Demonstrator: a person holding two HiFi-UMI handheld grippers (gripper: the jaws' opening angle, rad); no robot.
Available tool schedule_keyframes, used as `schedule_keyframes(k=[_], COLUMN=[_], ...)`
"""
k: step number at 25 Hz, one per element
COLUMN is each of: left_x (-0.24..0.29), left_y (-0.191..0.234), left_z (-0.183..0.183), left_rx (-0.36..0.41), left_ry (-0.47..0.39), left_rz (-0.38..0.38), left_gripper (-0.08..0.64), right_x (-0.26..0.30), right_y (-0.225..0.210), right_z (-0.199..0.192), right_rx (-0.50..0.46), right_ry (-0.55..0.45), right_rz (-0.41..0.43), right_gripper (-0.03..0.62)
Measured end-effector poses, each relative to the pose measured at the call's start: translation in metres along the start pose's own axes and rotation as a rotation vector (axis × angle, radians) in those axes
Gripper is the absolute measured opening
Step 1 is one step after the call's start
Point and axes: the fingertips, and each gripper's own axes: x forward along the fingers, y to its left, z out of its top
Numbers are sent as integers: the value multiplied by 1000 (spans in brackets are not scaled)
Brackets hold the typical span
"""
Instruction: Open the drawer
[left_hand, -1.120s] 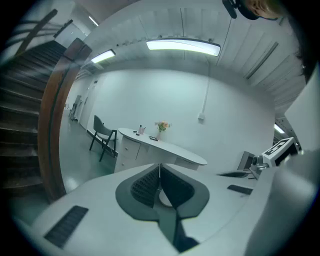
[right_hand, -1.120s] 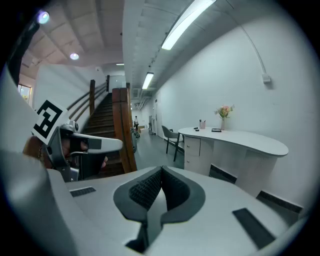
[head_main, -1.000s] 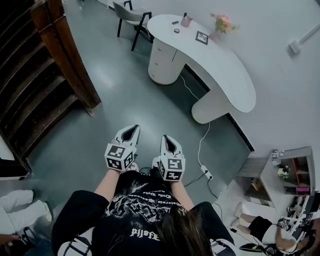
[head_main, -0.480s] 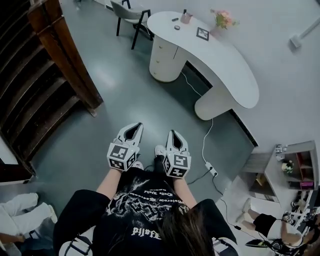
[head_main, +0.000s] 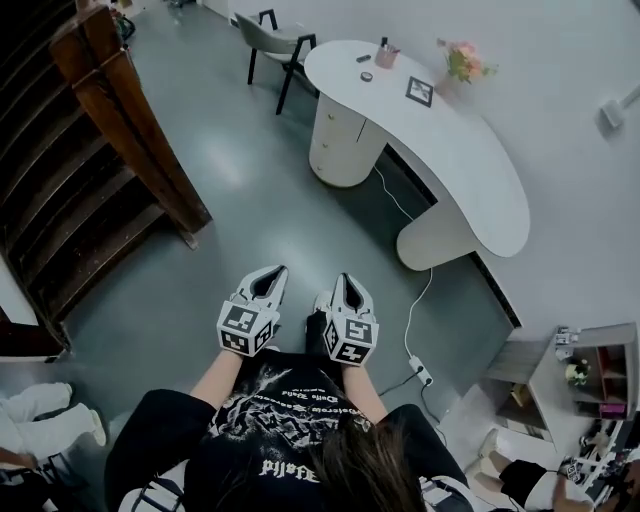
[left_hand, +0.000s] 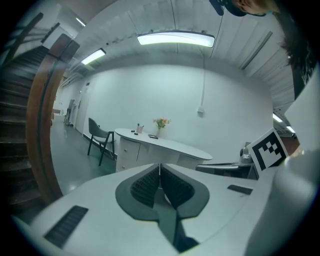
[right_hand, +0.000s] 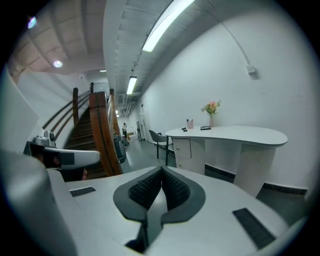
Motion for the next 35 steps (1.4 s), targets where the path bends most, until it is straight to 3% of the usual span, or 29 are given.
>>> schedule_keyframes(k=[16,19,22,31,35], left_x=[174,202,223,265,277], left_y=[24,29,31,29,32], left_z=[59,65,62,62,66], left_rx=[-37,-81,-135,-169,-150], left_ry=[-5,-16,-15,-2,8], left_rz=[99,134,165,177,176], left_gripper=[28,28,28,28,28], right_x=[147,171,186,209,218], right_y=[-106,-129,-146,-180,-184], right_z=[79,92,98,95,89], right_rx=[-76,-83,-95,-93,-86], right_ry=[27,31,41,81,103], right_rz=[149,169,188,201,213], right_gripper=[25,25,25,25,25])
